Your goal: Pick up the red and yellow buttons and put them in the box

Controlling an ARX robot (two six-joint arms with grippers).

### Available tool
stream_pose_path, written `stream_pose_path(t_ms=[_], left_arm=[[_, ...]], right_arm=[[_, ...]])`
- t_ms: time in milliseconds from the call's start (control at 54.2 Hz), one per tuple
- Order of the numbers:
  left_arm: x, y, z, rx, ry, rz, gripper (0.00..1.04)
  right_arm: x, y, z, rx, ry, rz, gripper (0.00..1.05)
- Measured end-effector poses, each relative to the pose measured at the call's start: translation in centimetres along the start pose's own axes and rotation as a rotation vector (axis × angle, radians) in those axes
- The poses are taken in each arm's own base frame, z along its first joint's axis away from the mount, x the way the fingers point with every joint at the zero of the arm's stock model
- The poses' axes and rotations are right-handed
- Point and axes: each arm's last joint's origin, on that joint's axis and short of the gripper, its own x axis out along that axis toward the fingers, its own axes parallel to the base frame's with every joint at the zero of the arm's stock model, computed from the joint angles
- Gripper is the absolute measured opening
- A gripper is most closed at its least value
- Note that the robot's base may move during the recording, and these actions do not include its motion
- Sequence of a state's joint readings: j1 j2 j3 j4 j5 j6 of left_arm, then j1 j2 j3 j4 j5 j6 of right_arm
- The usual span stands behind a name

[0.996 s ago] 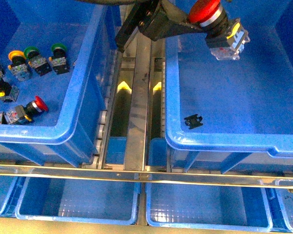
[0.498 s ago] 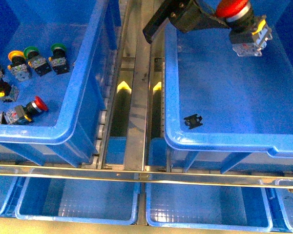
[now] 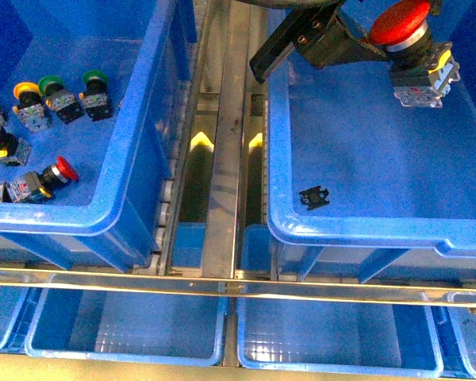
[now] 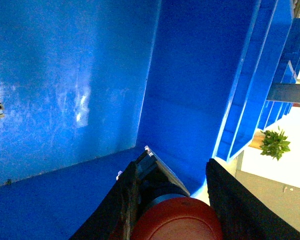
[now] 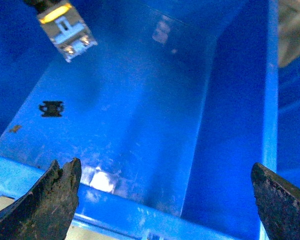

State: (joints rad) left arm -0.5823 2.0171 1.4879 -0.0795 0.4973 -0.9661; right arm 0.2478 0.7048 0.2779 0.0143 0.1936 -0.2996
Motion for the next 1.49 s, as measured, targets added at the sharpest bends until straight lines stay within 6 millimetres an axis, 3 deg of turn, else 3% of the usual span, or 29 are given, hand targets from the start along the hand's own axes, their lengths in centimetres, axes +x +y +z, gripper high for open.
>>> stream_pose_path(t_ms=[258, 406, 867, 1494], left_arm=[[-0.2, 0.2, 0.3, -0.003, -0.007, 0.001, 0.33], [-0.2, 0.2, 0.3, -0.006, -0.005, 0.006, 0.33], [-0.3, 0.0, 0.4, -0.003, -0.01, 0.0, 0.33], [-0.3, 0.0, 0.4, -0.003, -0.01, 0.0, 0.33]], right_arm=[[5.0, 1.1, 2.1, -0.207, -0.067, 0.098, 0.98], [6.4, 2.0, 3.6, -0.236, -0.104, 0.134, 0.98], [8.7, 4.6, 5.3, -0.304, -0.171, 0.226, 0.98], [11.8, 5.4, 5.3, -0.343, -0.214, 0.192, 0.98]])
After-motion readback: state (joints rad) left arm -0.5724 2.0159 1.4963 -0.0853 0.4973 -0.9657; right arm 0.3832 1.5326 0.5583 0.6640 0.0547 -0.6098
